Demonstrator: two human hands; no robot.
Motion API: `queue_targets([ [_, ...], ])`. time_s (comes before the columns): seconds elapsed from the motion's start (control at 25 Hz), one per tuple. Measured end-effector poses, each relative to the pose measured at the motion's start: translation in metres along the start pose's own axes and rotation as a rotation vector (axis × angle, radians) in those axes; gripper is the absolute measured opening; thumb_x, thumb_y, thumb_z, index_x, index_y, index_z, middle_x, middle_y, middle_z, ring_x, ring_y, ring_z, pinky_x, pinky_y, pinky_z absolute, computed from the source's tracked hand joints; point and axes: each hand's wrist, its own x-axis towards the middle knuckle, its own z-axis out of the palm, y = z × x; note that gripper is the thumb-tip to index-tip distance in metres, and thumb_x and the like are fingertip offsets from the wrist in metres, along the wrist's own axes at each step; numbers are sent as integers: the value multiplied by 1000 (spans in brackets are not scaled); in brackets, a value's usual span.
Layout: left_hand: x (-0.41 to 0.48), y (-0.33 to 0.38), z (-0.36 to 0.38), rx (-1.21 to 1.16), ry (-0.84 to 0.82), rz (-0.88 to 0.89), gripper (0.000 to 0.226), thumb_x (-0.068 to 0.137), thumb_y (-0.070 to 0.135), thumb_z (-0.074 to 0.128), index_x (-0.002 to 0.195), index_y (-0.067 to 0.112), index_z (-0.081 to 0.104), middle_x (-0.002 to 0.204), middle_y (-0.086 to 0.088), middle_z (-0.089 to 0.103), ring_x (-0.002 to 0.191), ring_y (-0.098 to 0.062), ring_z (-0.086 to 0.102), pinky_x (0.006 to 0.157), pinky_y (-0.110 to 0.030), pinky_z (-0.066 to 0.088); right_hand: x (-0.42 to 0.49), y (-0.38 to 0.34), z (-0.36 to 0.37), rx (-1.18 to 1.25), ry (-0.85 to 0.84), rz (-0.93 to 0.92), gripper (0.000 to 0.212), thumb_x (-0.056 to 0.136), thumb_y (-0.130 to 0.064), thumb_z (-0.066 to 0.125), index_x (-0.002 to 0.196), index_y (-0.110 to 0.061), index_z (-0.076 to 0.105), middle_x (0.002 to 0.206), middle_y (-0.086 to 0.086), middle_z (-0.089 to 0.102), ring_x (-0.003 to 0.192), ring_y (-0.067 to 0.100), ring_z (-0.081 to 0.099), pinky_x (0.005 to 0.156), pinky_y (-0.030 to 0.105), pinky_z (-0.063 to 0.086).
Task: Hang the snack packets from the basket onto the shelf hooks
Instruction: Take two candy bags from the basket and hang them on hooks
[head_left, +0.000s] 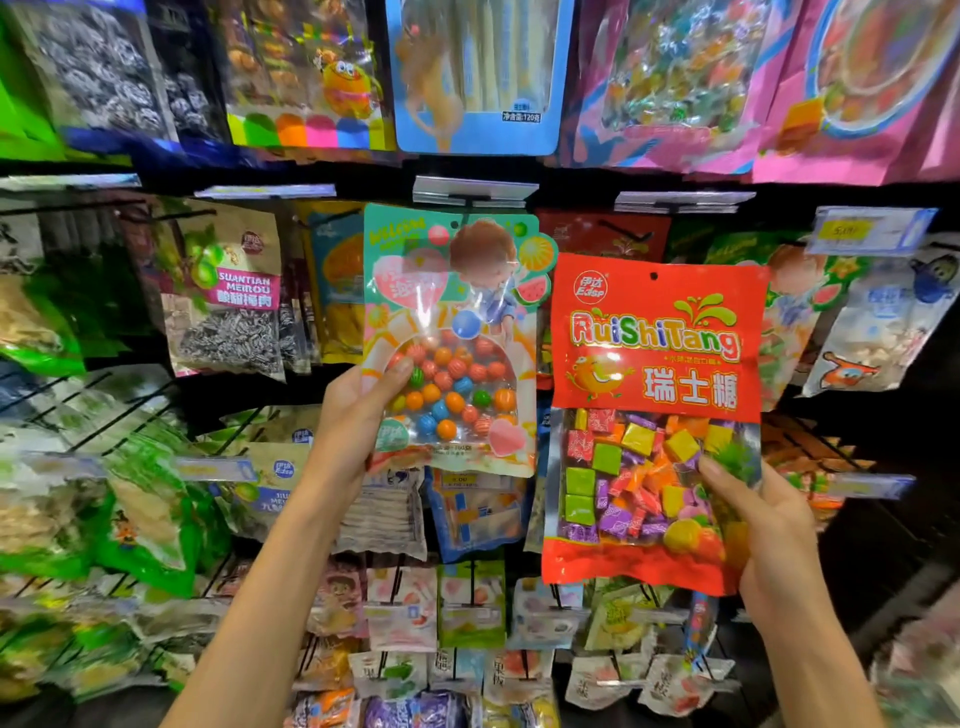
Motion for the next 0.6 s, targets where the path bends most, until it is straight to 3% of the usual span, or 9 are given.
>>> queue_targets([
  [0.24, 8, -3, 7, 40, 17, -23, 33, 93, 30, 61, 121, 14, 64, 118, -5, 70, 112, -25, 65, 104, -54, 45, 14, 1, 1, 45, 0, 4, 46, 71, -31, 76, 115, -19, 70, 114, 6, 72, 110, 28, 66, 101, 55, 46],
  [0.4, 6, -5, 7, 16, -9, -27, 43, 94, 31, 61, 132, 12, 58, 125, -6, 67, 118, -26, 62, 105, -54, 43, 21, 2, 1, 46, 2, 11, 37, 76, -26, 73, 112, -18, 70, 111, 5, 73, 108, 27, 67, 99, 53, 48],
  [0.6, 10, -5, 9, 34, 3, -34, 41, 95, 29, 60, 132, 11, 58, 121, -6, 69, 114, -26, 64, 100, -50, 48, 29, -1, 7, 39, -15, -24, 33, 82, -21, 71, 115, -19, 69, 112, -2, 73, 108, 17, 67, 91, 34, 55],
])
